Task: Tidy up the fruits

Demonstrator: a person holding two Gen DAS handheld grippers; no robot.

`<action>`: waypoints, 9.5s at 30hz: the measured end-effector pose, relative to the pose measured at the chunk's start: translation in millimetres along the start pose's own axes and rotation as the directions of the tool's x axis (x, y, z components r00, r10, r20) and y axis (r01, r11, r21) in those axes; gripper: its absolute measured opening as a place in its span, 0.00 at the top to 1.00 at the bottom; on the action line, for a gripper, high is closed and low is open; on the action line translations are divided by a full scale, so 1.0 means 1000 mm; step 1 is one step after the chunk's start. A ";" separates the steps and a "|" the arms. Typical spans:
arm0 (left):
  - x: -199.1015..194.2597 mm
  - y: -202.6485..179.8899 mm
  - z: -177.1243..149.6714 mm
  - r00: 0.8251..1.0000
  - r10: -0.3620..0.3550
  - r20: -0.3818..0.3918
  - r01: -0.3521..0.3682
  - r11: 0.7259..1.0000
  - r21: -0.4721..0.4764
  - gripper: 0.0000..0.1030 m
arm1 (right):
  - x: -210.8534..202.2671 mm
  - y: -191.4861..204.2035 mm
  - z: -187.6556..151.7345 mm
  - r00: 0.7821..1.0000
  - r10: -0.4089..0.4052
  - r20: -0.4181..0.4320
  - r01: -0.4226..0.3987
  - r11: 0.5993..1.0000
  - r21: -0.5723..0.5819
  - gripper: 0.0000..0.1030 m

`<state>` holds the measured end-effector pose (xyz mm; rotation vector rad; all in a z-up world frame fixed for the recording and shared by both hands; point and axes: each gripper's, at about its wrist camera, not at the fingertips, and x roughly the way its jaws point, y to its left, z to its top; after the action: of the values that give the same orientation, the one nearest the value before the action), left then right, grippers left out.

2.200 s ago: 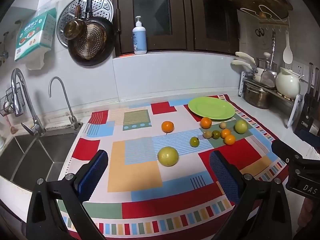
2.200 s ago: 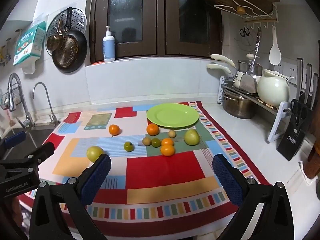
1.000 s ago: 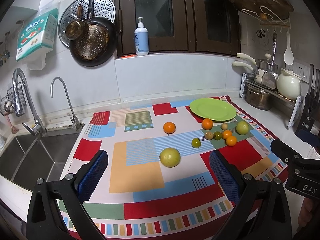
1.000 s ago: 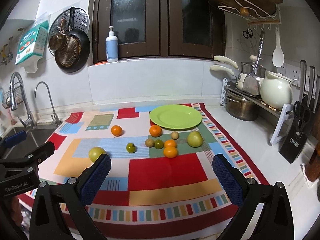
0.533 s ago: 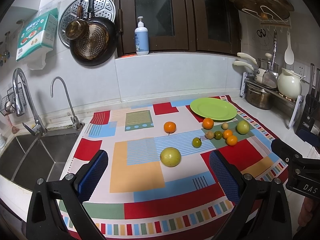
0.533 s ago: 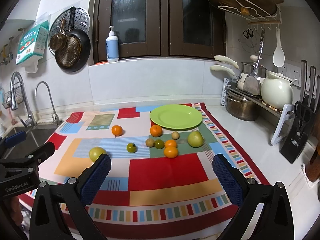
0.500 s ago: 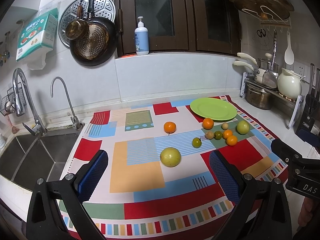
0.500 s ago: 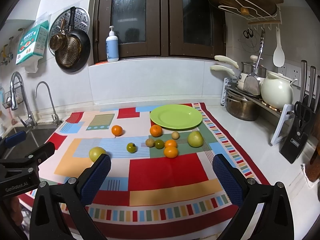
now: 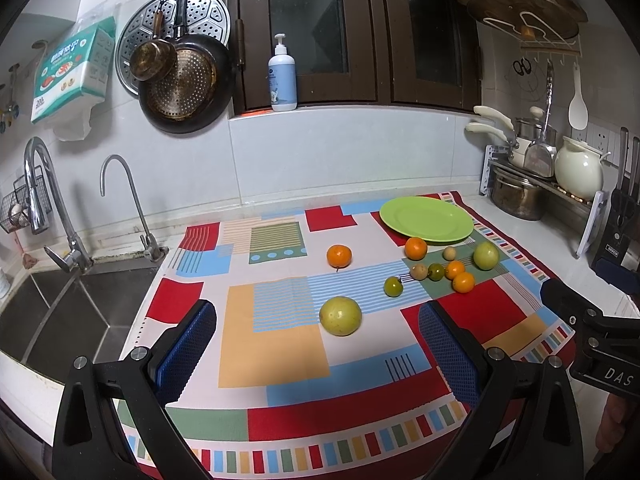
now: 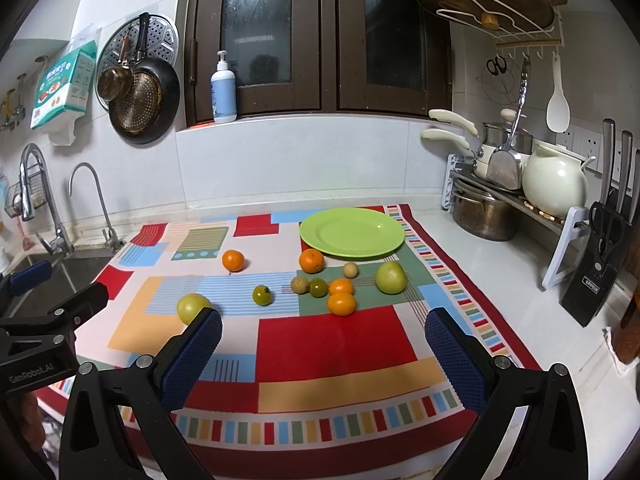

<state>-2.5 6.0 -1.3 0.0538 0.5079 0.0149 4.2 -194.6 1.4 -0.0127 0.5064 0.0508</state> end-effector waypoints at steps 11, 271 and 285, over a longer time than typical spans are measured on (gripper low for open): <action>0.012 -0.001 -0.001 1.000 -0.002 -0.026 0.002 1.000 -0.001 0.00 | 0.011 -0.002 0.000 1.000 0.009 -0.021 -0.009 1.000 -0.001 0.00; 0.204 -0.086 0.135 0.960 -0.254 -0.114 0.271 0.948 0.169 0.12 | 0.196 -0.070 0.110 0.997 -0.004 -0.074 -0.002 0.997 -0.079 0.30; 0.155 -0.068 0.094 0.976 -0.191 -0.106 0.206 0.965 0.160 0.10 | 0.146 -0.048 0.083 0.998 0.030 -0.058 -0.037 0.992 -0.123 0.30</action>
<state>179.2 -61.9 2.0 0.1704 0.6021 -0.2238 173.9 -233.4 2.9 -0.1281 0.5594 0.1151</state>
